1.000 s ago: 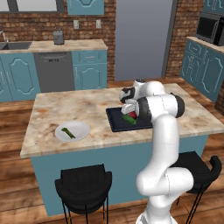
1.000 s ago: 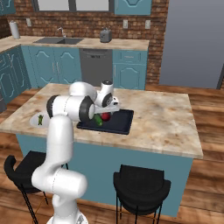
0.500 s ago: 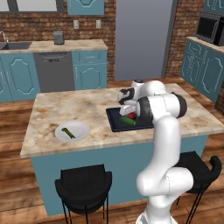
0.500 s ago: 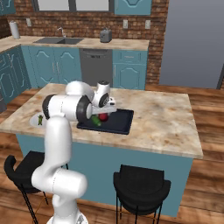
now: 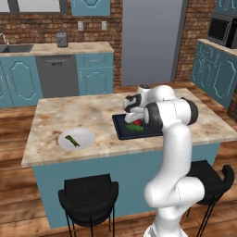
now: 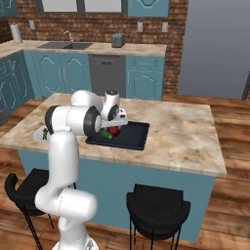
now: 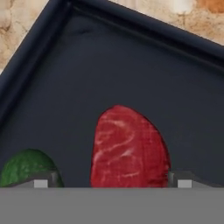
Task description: Create a steak meal by picking up the steak and asparagus from the tray and placing them on the plate. Leave the cucumber on the tray.
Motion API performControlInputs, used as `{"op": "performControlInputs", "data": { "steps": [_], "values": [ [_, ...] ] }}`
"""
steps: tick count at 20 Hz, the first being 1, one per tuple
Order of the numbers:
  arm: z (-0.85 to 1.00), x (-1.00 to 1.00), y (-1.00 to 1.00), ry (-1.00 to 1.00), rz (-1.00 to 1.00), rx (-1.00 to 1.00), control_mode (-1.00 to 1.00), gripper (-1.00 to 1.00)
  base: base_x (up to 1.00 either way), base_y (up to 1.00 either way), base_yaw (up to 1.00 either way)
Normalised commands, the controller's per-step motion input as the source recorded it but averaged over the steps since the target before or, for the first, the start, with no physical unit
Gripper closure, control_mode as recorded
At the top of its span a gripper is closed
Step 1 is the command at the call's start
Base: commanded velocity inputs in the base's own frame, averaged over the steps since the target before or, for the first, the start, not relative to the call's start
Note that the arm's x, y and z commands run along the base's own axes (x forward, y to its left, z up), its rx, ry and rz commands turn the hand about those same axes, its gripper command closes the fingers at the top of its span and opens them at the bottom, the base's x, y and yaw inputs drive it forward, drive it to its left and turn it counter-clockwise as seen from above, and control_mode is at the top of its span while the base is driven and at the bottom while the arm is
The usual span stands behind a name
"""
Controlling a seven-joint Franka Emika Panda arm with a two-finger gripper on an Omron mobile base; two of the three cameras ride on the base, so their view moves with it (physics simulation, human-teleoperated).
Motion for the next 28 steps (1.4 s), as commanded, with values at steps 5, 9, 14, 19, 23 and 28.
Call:
{"op": "performControlInputs", "data": {
  "steps": [5, 9, 14, 19, 23, 28],
  "values": [
    [-1.00, -0.10, 0.00, 0.02, 0.00, -0.03, -1.00, 1.00, 0.00, 0.00, 0.00],
    [-1.00, -0.45, 0.00, 0.12, 0.00, -0.07, -1.00, 1.00, 0.00, 0.00, 0.00],
    [0.03, -0.39, 0.01, -0.08, 0.00, -0.01, -1.00, 1.00, 0.00, 0.00, 0.00],
    [1.00, -0.29, 0.02, -0.12, 0.02, 0.00, -1.00, 1.00, 0.00, 0.00, 0.00],
    [0.56, -0.72, 0.61, -0.05, 0.16, -0.04, -1.00, 1.00, 0.00, 0.00, 0.00],
    [0.17, -0.74, 0.99, -0.01, 0.18, -0.05, -1.00, 1.00, 0.00, 0.00, 0.00]
  ]
}}
